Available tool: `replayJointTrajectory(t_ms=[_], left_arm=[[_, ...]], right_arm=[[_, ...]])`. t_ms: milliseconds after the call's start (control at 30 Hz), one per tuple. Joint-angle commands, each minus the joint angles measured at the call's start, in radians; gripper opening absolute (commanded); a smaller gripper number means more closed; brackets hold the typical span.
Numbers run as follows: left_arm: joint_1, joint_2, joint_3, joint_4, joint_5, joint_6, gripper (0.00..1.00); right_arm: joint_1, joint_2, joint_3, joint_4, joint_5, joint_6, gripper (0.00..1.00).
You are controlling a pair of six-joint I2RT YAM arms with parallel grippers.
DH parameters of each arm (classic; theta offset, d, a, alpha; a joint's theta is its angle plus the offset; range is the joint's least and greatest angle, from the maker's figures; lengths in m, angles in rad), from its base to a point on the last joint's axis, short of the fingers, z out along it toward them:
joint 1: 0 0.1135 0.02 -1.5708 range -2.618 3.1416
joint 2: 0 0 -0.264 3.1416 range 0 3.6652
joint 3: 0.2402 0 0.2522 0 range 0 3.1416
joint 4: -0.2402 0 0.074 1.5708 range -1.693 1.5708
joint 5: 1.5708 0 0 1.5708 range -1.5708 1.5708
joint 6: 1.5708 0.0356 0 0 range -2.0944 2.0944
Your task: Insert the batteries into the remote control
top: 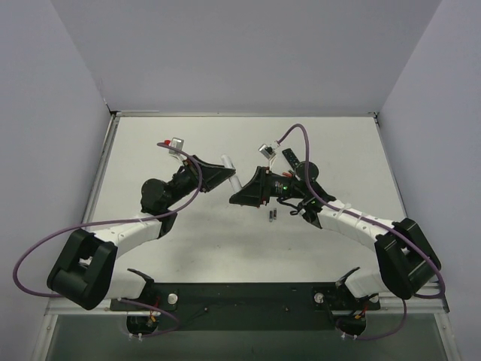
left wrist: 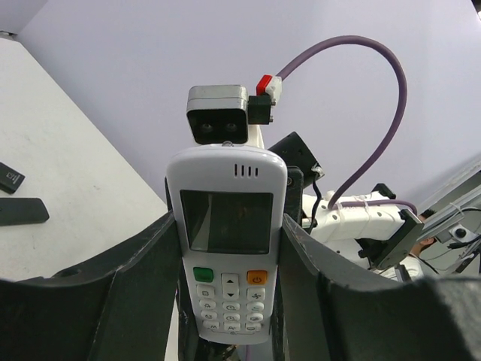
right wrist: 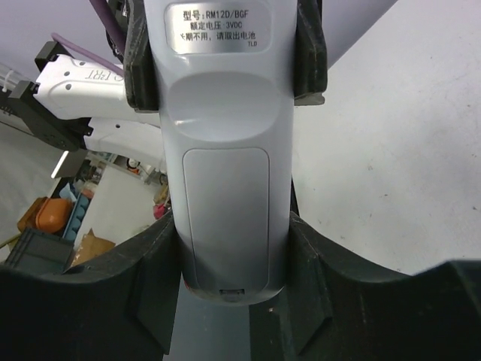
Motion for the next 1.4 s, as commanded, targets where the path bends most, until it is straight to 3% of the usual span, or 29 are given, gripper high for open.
replayJointTrajectory(t_ms=[0, 100, 133, 167, 200, 300, 367, 500, 667, 1367], left_arm=[[-0.001, -0.025, 0.011, -0.002, -0.001, 0.049, 0.54], [0.0, -0.088, 0.021, -0.201, -0.037, 0.13, 0.8], [-0.001, -0.13, 0.032, -0.278, -0.05, 0.198, 0.84], [-0.003, -0.154, 0.046, -0.362, -0.091, 0.245, 0.87], [-0.017, -0.175, 0.089, -0.549, -0.12, 0.291, 0.91], [-0.066, -0.243, 0.168, -0.865, -0.284, 0.463, 0.94], [-0.083, -0.258, 0.178, -0.932, -0.347, 0.497, 0.95], [-0.113, -0.241, 0.169, -0.932, -0.392, 0.461, 0.95], [-0.133, -0.197, 0.157, -0.928, -0.451, 0.417, 0.93], [-0.173, -0.119, 0.051, -0.681, -0.424, 0.305, 0.75]], right_arm=[[0.005, -0.044, 0.051, -0.009, -0.02, -0.089, 0.08], [0.008, -0.11, 0.083, -0.258, 0.059, -0.277, 0.02], [0.014, -0.126, 0.102, -0.433, 0.099, -0.334, 0.0], [0.023, -0.141, 0.119, -0.526, 0.197, -0.456, 0.0], [0.031, -0.164, 0.137, -0.682, 0.266, -0.506, 0.0], [0.071, -0.18, 0.195, -0.856, 0.483, -0.63, 0.0], [0.117, -0.18, 0.223, -0.905, 0.628, -0.672, 0.0], [0.218, -0.151, 0.263, -1.001, 0.873, -0.745, 0.0], [0.29, -0.126, 0.28, -1.025, 1.027, -0.746, 0.0], [0.33, -0.083, 0.272, -1.013, 1.071, -0.693, 0.0]])
